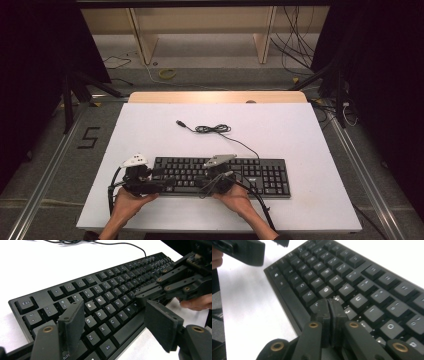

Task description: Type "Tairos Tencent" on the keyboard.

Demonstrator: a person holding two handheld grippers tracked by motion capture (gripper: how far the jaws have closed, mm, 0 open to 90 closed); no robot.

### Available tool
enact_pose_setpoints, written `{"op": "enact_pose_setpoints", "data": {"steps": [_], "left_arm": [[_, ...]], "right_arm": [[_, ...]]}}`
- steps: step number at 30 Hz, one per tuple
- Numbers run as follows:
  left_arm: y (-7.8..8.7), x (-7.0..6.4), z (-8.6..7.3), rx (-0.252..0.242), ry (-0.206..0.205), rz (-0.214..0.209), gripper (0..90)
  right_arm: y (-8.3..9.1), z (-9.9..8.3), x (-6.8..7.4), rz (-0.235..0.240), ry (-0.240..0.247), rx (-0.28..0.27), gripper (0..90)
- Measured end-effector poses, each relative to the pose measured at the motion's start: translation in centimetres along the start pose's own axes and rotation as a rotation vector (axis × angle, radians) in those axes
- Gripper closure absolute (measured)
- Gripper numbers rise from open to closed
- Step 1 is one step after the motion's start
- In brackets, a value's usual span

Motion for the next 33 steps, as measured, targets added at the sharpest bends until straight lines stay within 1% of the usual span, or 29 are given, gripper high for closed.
{"op": "enact_pose_setpoints", "data": {"steps": [7,20,25,28,33], "left_arm": [[-0.1,0.1,0.0,0.002,0.000,0.005,33.0],[-0.2,0.1,0.1,0.010,-0.002,0.003,35.6],[-0.3,0.1,0.2,0.014,-0.006,-0.009,39.1],[-0.3,0.1,0.3,0.016,-0.004,-0.010,40.5],[-0.4,0.0,0.4,0.026,-0.017,-0.020,46.4]], "right_arm": [[1.0,0.0,-0.3,0.017,-0.019,-0.044,82.9],[1.9,-0.2,-0.6,0.038,-0.043,-0.070,72.7],[2.3,-0.3,-0.8,0.047,-0.049,-0.085,65.5],[2.5,-0.4,-0.8,0.055,-0.054,-0.088,60.8],[2.8,-0.6,-0.8,0.061,-0.058,-0.093,53.2]]}}
Point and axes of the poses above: each handheld gripper's, and its own axes: y roughly backward along the jaws, z roughly out of its top, x roughly to its left, the point moved 2 cm from there along -y, roughly forward along the jaws, and after that the axes turned 13 degrees about x, right-handed, at the moved point
